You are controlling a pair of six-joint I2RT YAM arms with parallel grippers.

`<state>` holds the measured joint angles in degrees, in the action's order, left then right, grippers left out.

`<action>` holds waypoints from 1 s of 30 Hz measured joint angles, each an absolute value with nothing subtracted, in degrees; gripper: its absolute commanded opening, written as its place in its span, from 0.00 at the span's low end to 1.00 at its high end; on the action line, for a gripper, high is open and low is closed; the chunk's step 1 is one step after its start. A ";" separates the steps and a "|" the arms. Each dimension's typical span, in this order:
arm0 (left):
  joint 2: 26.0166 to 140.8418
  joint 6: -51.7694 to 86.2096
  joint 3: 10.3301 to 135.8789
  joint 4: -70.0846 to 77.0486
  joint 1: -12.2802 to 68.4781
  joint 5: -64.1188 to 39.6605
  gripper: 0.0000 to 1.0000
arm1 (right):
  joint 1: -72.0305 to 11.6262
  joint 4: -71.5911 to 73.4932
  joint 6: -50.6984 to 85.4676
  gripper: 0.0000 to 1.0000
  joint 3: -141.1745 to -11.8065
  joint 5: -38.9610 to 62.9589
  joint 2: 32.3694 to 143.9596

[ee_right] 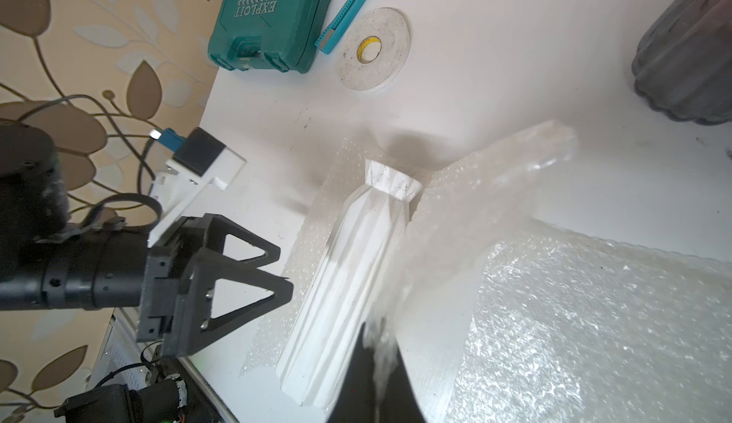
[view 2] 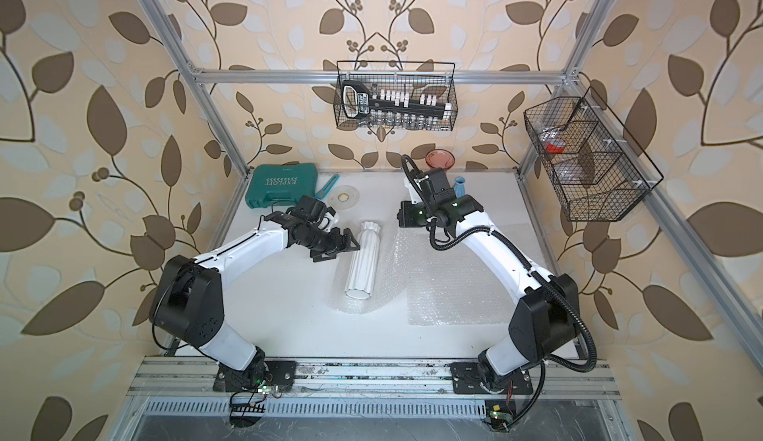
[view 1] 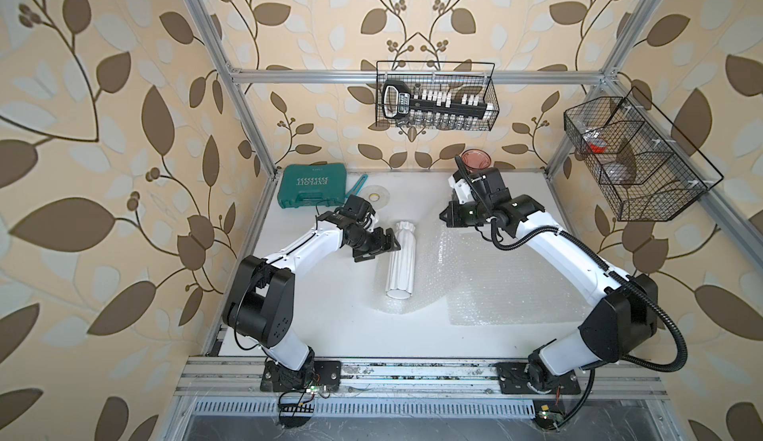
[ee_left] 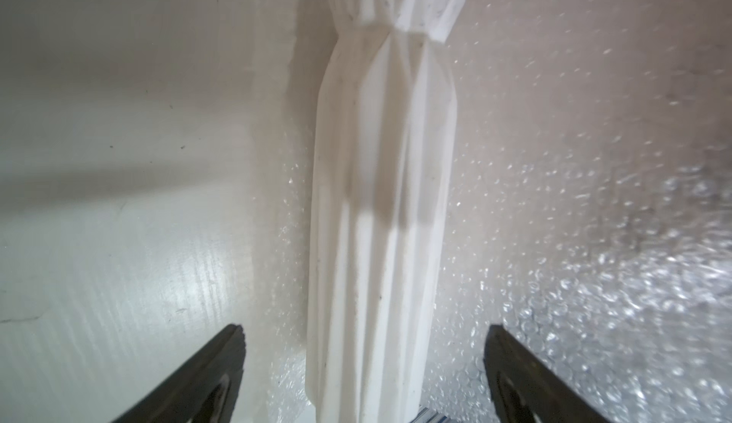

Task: Unwrap the vase from the bubble wrap
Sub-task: Unwrap the bubble wrap at the center of the board, then place the bubble wrap at the center of the board, then pick up the vase from the bubble wrap.

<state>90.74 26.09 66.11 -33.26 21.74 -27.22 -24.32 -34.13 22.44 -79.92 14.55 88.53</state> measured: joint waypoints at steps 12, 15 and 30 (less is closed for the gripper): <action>93.93 24.60 69.08 -34.54 23.83 -32.93 0.99 | -24.32 -33.47 22.44 0.00 -78.50 14.33 88.53; 97.34 24.62 69.84 -34.48 25.23 -32.80 0.99 | -24.32 -33.28 22.44 0.00 -78.06 14.33 88.53; 103.20 25.87 70.63 -33.78 28.14 -29.65 0.99 | -24.32 -32.36 22.46 0.00 -76.27 14.33 88.53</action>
